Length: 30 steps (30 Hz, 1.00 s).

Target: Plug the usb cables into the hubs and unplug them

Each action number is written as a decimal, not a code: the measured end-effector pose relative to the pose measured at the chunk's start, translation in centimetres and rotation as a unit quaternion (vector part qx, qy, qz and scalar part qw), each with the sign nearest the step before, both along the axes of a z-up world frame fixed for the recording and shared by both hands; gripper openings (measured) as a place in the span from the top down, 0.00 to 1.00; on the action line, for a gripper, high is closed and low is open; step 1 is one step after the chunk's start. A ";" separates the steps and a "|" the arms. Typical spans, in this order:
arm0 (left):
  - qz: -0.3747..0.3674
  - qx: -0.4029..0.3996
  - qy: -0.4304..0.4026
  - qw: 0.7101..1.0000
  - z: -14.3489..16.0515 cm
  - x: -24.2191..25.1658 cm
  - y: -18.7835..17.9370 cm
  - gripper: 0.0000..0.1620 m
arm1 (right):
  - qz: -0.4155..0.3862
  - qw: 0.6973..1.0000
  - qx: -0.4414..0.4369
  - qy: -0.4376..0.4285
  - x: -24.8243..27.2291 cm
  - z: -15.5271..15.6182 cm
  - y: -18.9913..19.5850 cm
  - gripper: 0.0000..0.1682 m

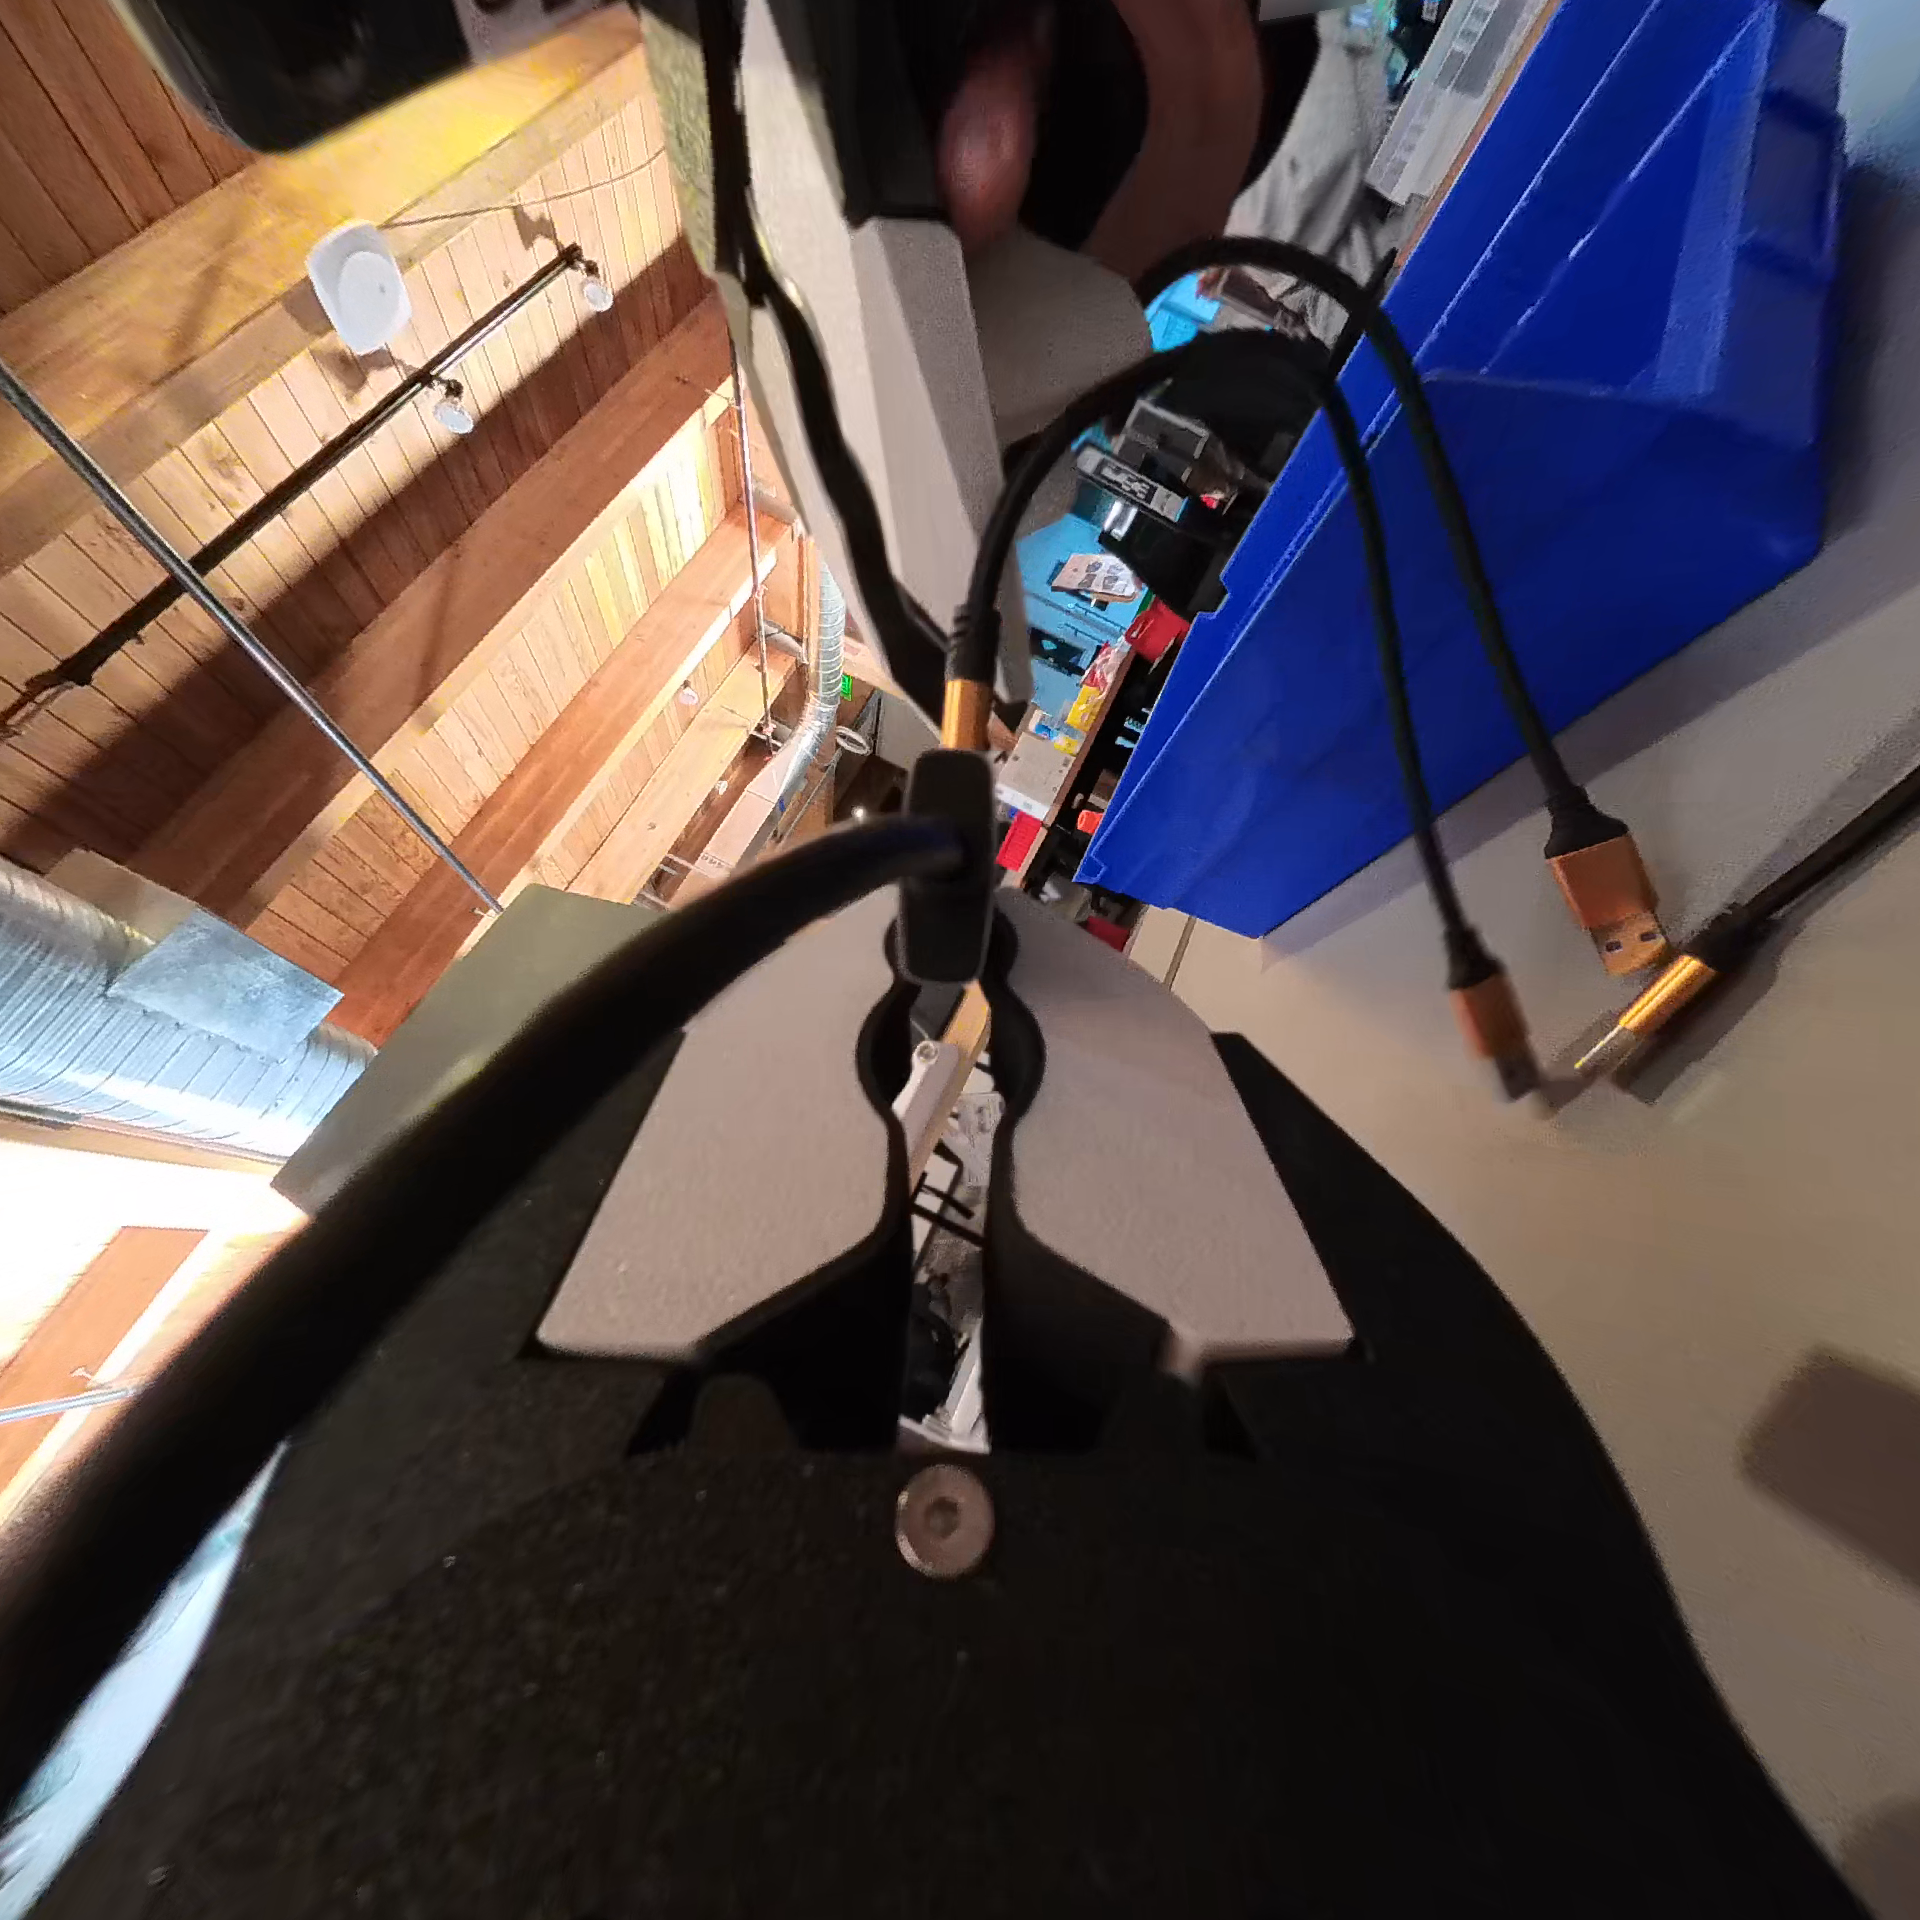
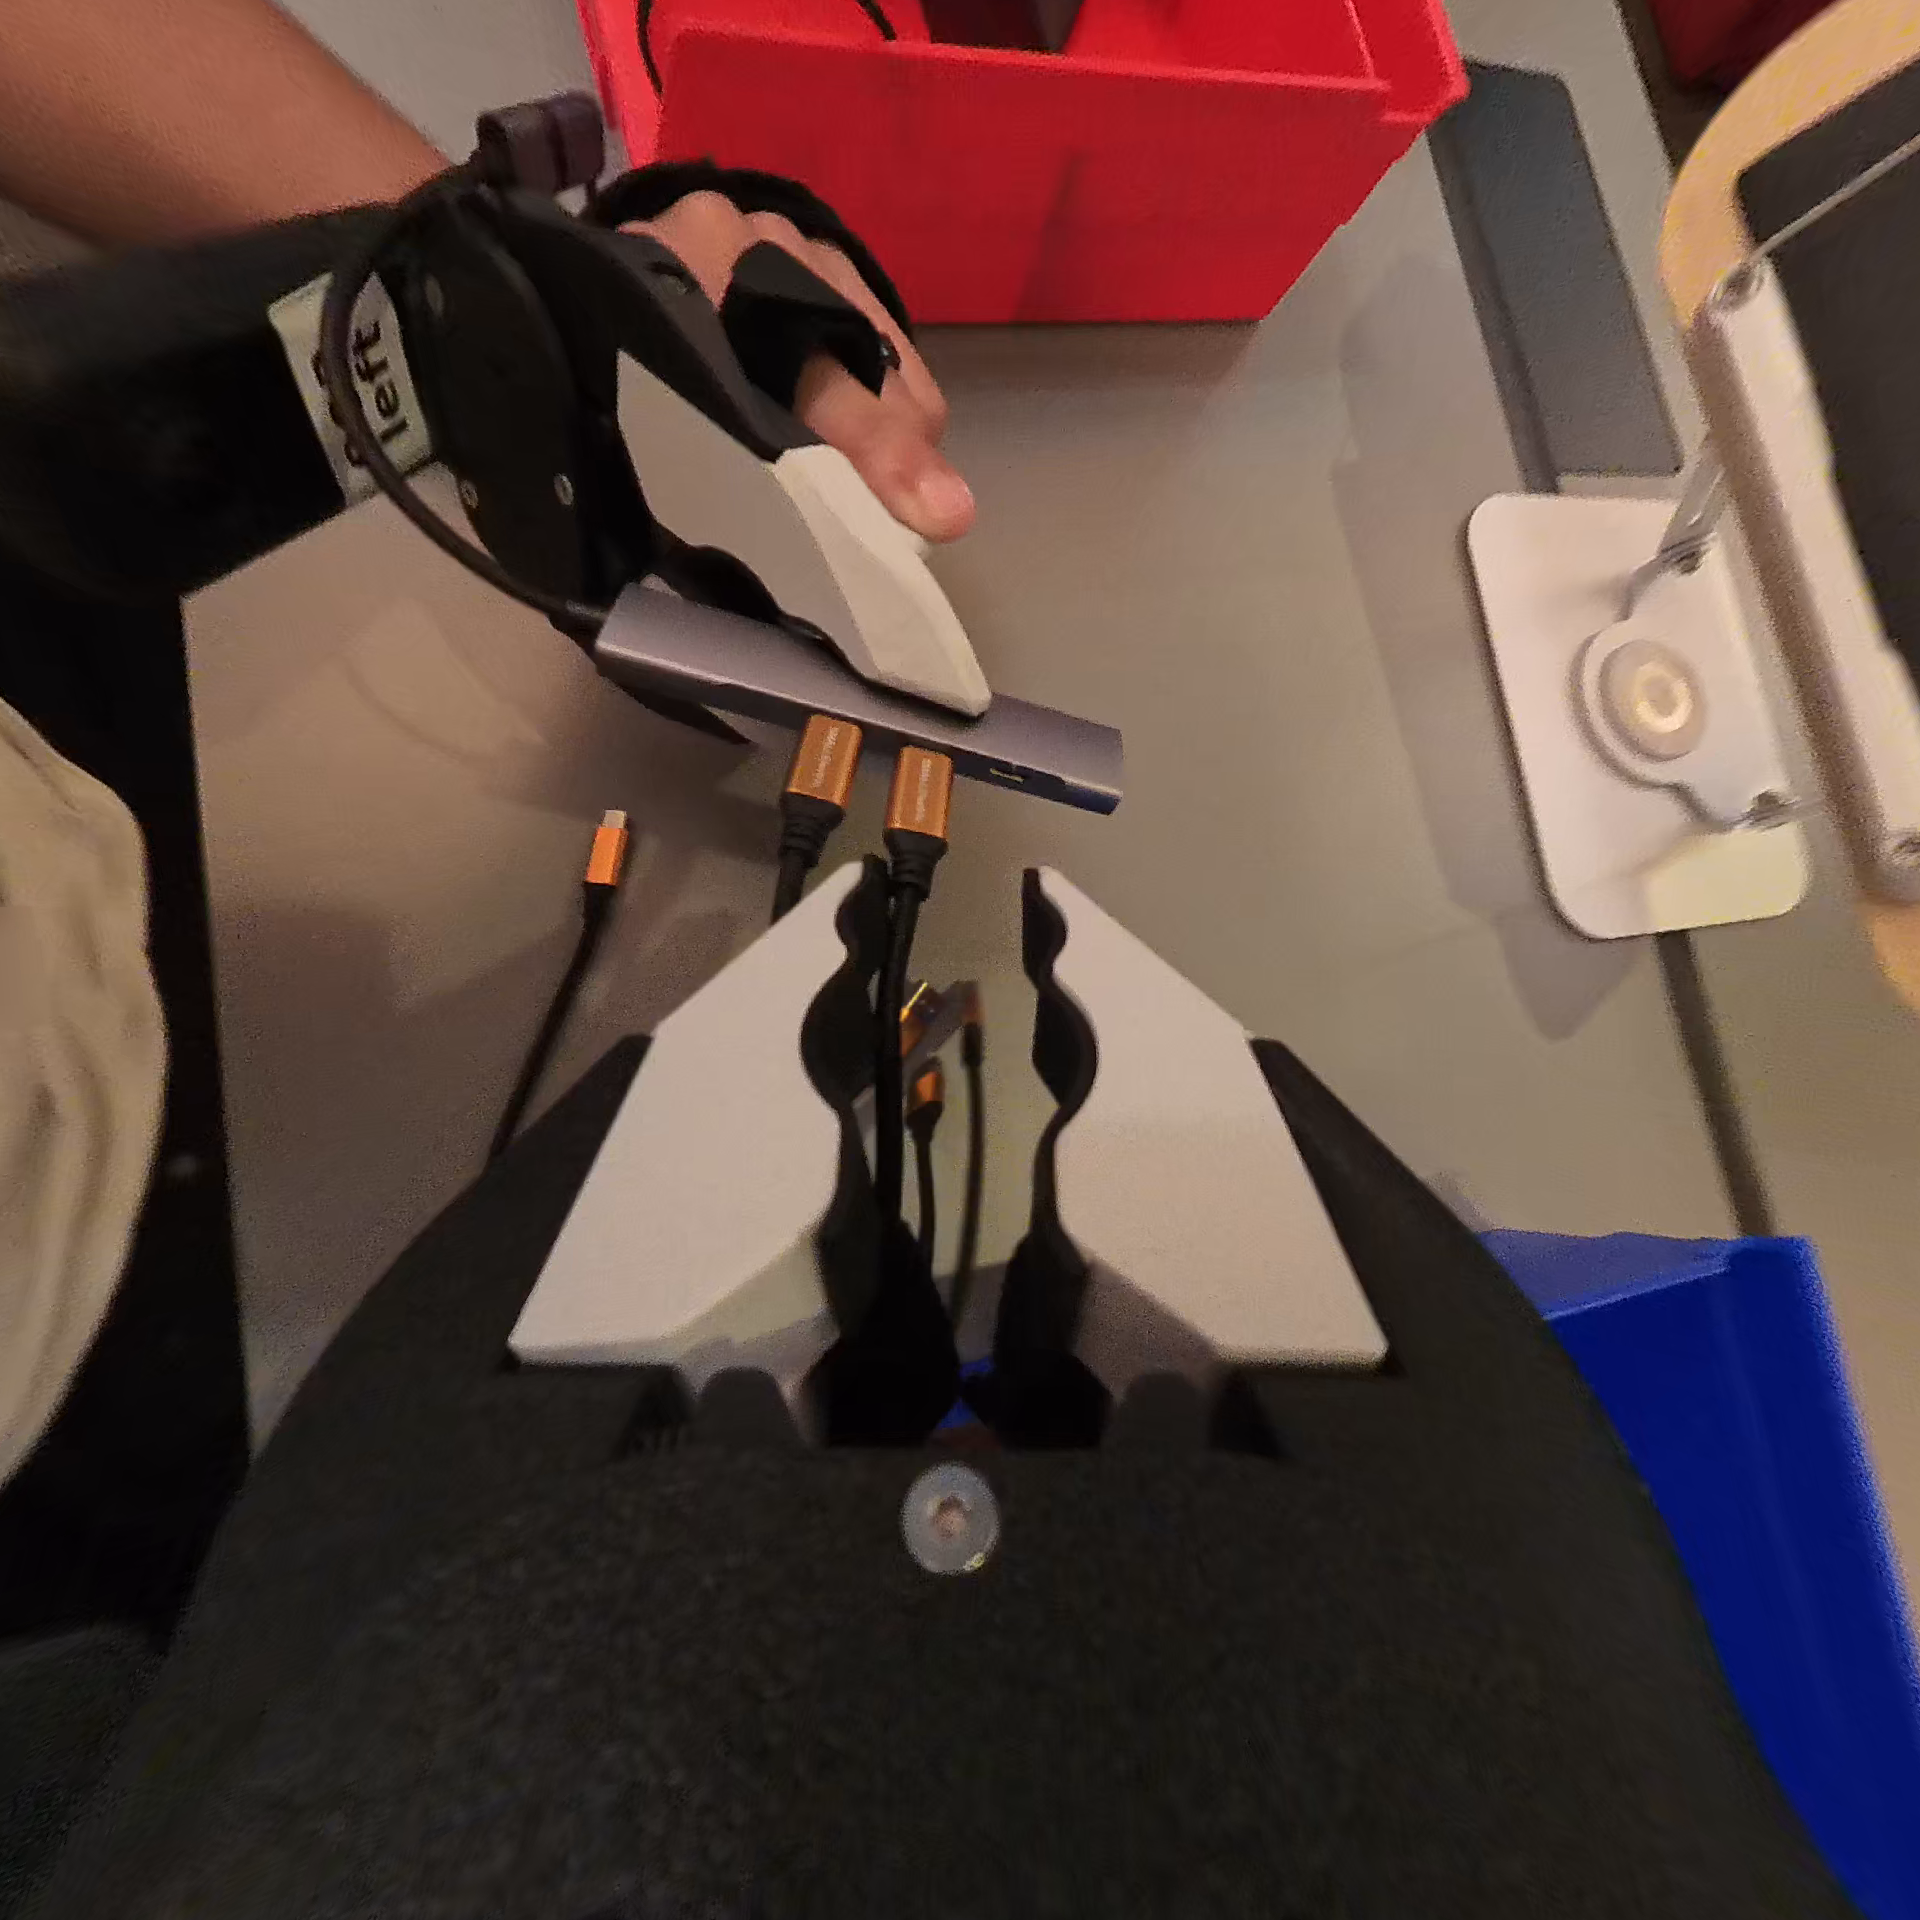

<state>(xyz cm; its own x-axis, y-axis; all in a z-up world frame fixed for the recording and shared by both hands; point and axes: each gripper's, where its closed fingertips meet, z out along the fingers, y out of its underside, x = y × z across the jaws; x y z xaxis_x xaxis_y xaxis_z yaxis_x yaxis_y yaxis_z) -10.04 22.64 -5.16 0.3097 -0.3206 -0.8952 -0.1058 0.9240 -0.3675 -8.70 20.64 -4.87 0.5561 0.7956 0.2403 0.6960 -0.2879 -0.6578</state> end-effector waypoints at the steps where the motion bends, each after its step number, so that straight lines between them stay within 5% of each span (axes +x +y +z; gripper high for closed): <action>1: -0.002 -0.003 0.000 1.000 0.0 0.0 -0.1 0.94 | 0.011 1.000 0.013 -0.012 -0.3 0.0 -0.1 0.88; 20: 0.005 -0.097 0.024 0.995 -1.3 0.7 1.7 0.94 | 0.035 0.998 0.043 -0.028 -1.7 -0.9 0.3 0.96; 30: 0.040 -0.088 0.019 0.995 -1.0 0.5 2.6 0.94 | -0.017 0.995 -0.009 0.100 -1.9 -0.5 0.6 0.95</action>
<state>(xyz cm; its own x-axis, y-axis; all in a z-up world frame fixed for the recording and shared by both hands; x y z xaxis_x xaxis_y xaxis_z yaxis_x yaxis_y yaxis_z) -9.55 25.23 -6.13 0.3074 -0.4488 -0.8391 -0.1935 0.8339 -0.5169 -10.55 21.25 -5.37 0.6183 0.7784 0.1085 0.5412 -0.3217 -0.7769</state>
